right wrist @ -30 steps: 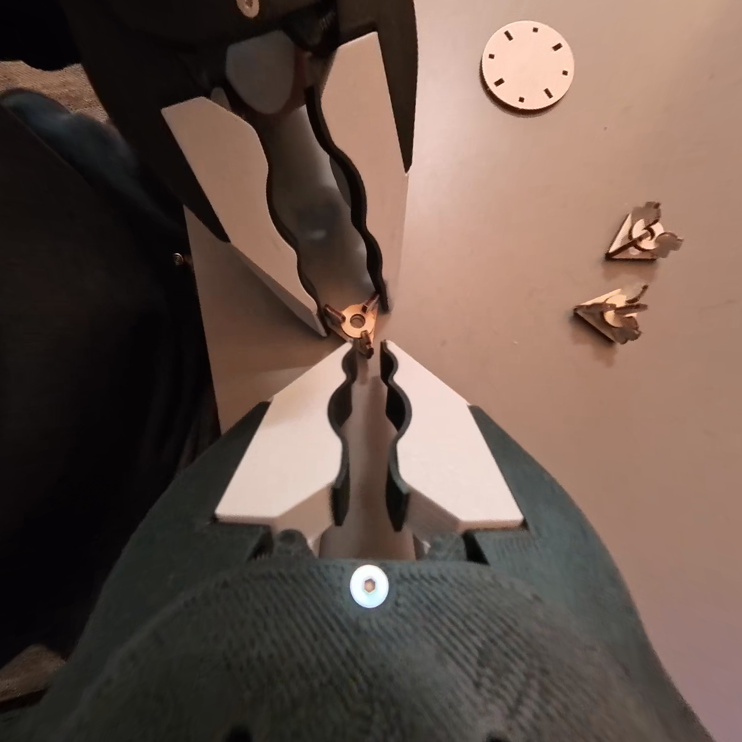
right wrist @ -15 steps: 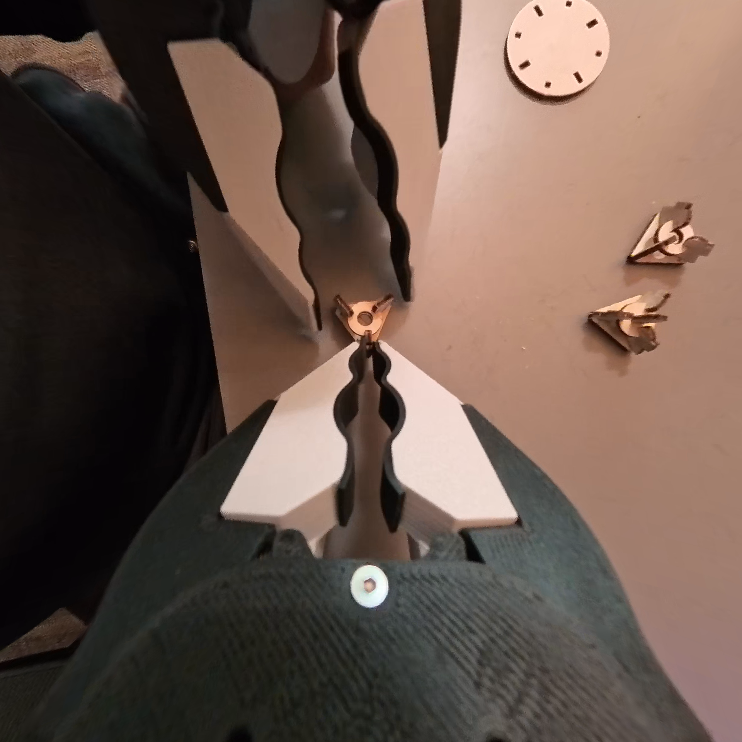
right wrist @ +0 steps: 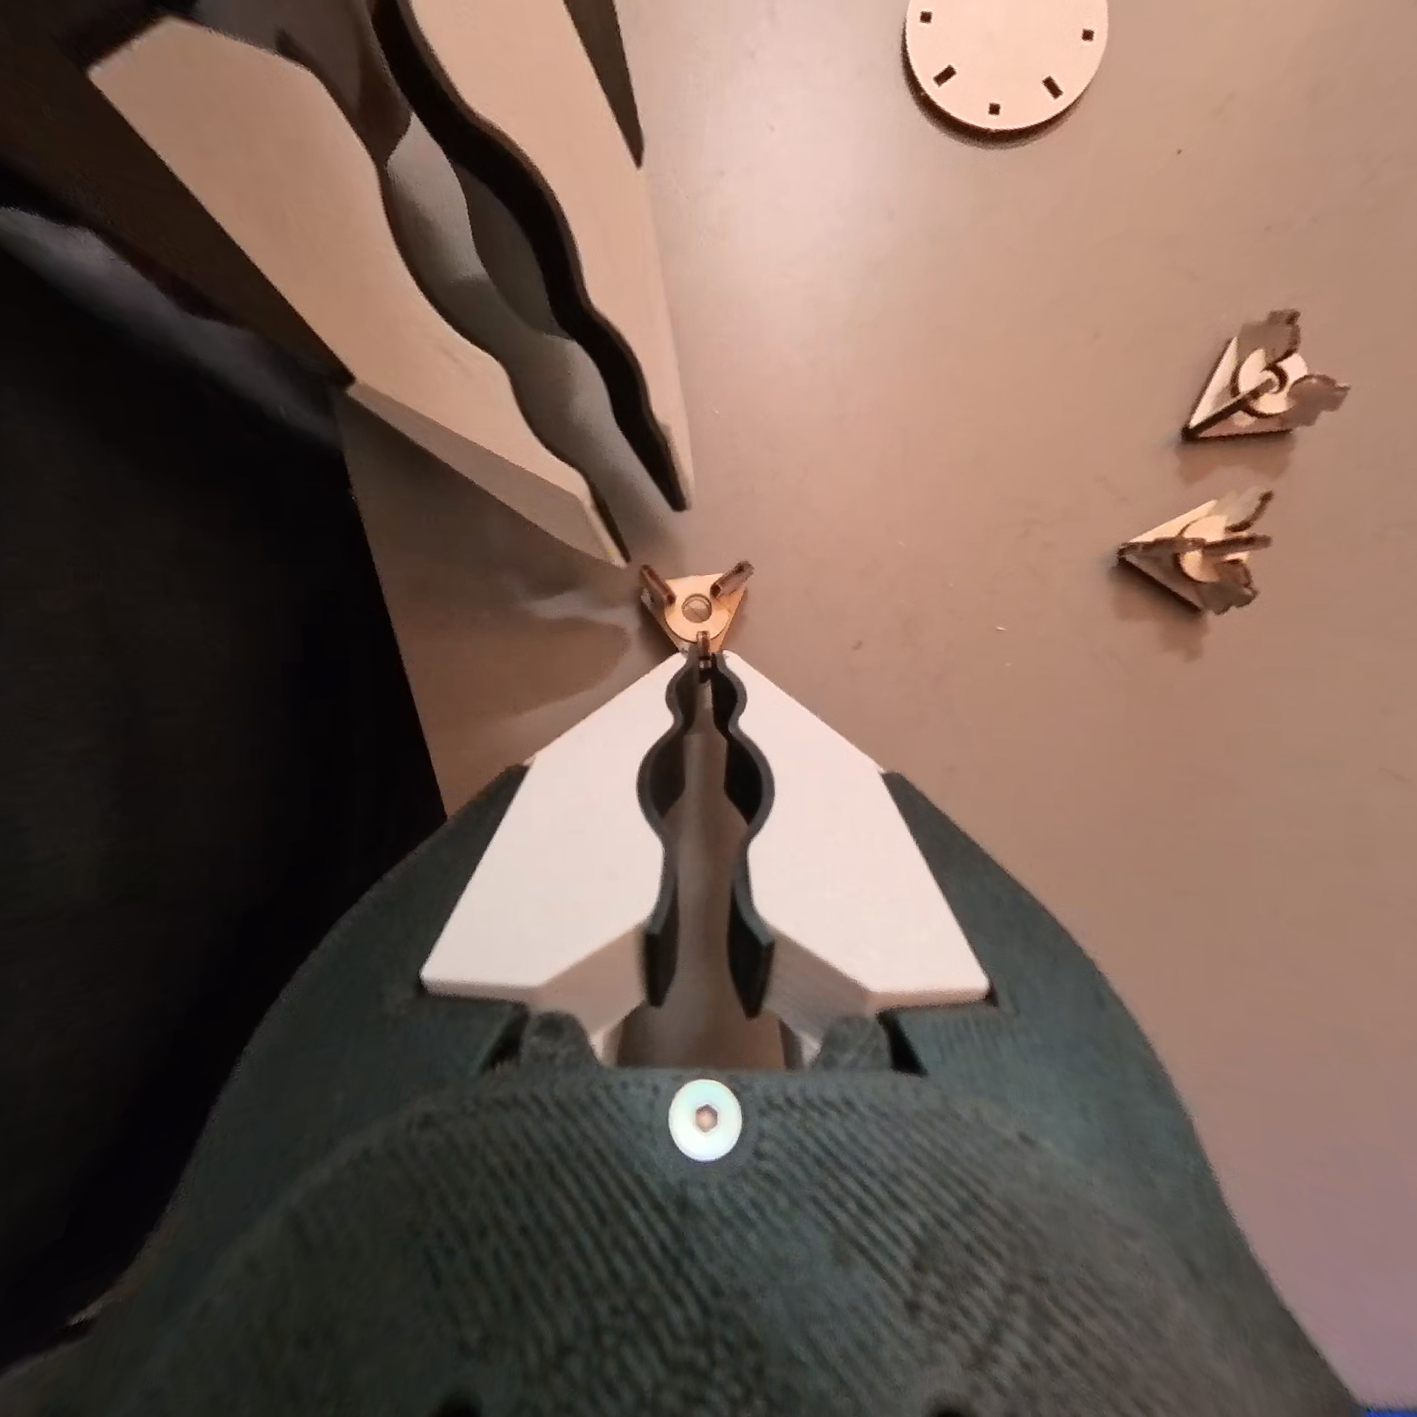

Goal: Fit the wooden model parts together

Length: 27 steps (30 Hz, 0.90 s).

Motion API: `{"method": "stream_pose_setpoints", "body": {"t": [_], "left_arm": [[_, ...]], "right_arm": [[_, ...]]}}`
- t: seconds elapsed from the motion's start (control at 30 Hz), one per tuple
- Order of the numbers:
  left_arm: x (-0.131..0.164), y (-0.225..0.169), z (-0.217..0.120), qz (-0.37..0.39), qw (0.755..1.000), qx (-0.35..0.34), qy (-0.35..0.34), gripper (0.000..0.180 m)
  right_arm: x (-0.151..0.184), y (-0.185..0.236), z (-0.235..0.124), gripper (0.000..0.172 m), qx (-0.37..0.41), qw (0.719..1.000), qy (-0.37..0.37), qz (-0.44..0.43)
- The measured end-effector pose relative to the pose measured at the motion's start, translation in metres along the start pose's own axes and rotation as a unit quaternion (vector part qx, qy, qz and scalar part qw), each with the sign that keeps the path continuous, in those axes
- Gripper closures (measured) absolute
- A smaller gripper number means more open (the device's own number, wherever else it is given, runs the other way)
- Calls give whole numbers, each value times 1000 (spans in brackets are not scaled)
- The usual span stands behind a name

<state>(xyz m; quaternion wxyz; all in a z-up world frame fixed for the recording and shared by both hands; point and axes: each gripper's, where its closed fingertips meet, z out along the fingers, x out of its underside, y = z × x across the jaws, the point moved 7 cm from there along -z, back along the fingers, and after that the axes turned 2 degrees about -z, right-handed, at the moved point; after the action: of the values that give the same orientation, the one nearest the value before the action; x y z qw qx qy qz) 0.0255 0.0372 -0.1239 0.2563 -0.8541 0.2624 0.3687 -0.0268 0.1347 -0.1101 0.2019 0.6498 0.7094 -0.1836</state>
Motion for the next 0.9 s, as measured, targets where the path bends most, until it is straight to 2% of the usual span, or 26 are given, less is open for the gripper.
{"method": "stream_pose_setpoints", "body": {"t": [0.1,0.2,0.47,0.57,0.9], "left_arm": [[-2,-2,4,-9,1000,7,3,166],[-5,-2,4,-16,1000,9,-14,179],[-1,-5,8,-9,1000,-19,12,169],[1,-6,8,-6,999,-29,14,177],[4,-8,9,7,999,-37,30,178]], "right_arm": [[-1,2,0,170,10,1000,2,12],[-2,3,2,170,17,999,-4,28],[3,4,1,170,2,997,-33,69],[5,3,0,170,-11,997,-40,71],[4,2,2,170,-28,997,-47,60]]}}
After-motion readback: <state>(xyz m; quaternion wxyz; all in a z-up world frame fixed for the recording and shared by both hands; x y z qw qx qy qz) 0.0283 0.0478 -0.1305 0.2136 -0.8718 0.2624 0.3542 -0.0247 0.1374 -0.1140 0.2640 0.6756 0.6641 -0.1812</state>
